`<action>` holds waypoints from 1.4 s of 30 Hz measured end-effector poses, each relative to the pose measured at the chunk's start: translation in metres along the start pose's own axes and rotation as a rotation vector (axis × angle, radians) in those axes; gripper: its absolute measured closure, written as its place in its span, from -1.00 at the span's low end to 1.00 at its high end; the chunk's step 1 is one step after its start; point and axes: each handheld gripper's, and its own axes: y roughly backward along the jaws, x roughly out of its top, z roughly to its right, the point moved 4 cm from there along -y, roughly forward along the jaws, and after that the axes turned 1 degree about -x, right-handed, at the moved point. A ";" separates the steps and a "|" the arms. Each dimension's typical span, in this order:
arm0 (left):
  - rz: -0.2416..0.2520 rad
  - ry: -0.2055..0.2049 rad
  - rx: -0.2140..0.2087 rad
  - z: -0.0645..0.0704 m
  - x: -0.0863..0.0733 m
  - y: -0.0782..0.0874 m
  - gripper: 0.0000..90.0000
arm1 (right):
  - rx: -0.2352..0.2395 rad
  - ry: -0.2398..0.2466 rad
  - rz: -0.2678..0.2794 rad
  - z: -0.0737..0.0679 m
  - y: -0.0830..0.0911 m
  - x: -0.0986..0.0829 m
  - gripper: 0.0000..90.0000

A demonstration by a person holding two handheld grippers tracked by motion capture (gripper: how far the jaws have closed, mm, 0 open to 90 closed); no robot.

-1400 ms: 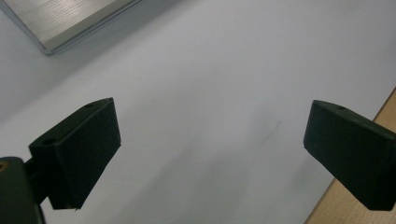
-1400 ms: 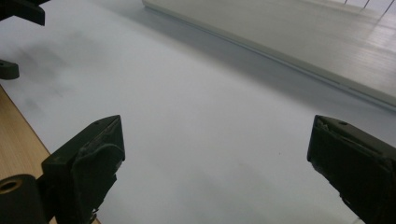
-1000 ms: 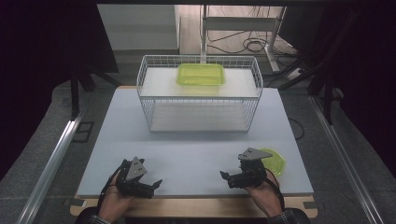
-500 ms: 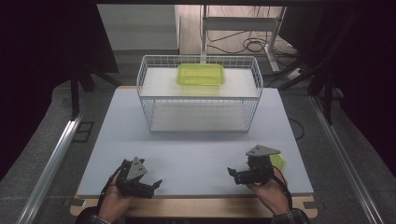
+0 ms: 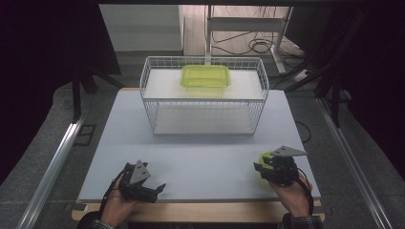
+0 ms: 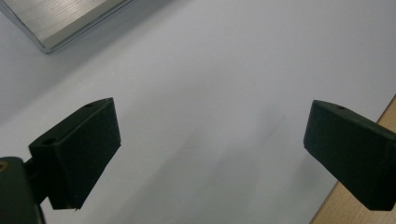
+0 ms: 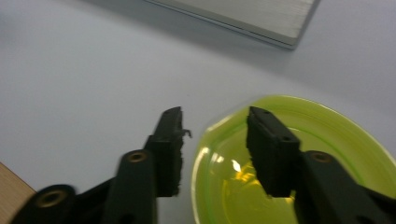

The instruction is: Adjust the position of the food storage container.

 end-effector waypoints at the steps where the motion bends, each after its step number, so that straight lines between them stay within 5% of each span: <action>1: 0.001 0.000 0.000 0.000 0.000 0.000 -0.92 | -0.007 0.001 -0.006 0.003 0.002 -0.001 0.45; 5: 0.001 0.001 0.001 0.000 0.000 0.000 -0.92 | -0.048 -0.010 0.001 0.018 0.013 -0.004 0.94; 19: -0.002 -0.005 0.004 -0.001 0.000 -0.001 -0.92 | -0.214 -0.112 -0.010 0.064 0.039 -0.024 0.99; 28: -0.006 -0.008 0.005 -0.001 0.000 -0.001 -0.92 | -0.242 -0.115 -0.044 0.067 0.041 -0.036 0.98; 42: -0.011 -0.009 0.006 0.001 0.000 -0.002 -0.91 | -0.220 -0.097 -0.050 0.062 0.033 -0.033 0.98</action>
